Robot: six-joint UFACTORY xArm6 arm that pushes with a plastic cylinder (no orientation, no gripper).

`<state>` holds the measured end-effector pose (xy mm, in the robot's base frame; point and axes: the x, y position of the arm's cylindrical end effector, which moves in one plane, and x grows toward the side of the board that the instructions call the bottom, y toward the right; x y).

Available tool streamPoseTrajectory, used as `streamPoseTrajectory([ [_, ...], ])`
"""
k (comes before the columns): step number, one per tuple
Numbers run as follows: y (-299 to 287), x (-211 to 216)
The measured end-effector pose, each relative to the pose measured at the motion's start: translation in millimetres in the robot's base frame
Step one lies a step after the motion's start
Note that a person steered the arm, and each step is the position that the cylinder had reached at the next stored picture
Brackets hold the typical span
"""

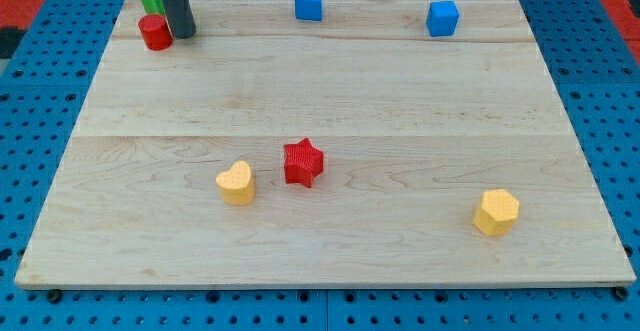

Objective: Slightly push the blue cube up

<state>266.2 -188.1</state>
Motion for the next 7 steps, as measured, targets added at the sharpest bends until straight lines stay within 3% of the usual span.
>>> streamPoseTrajectory([
  [1,2,26],
  [2,-44,38],
  [4,-98,14],
  [6,-90,17],
  [7,-63,52],
])
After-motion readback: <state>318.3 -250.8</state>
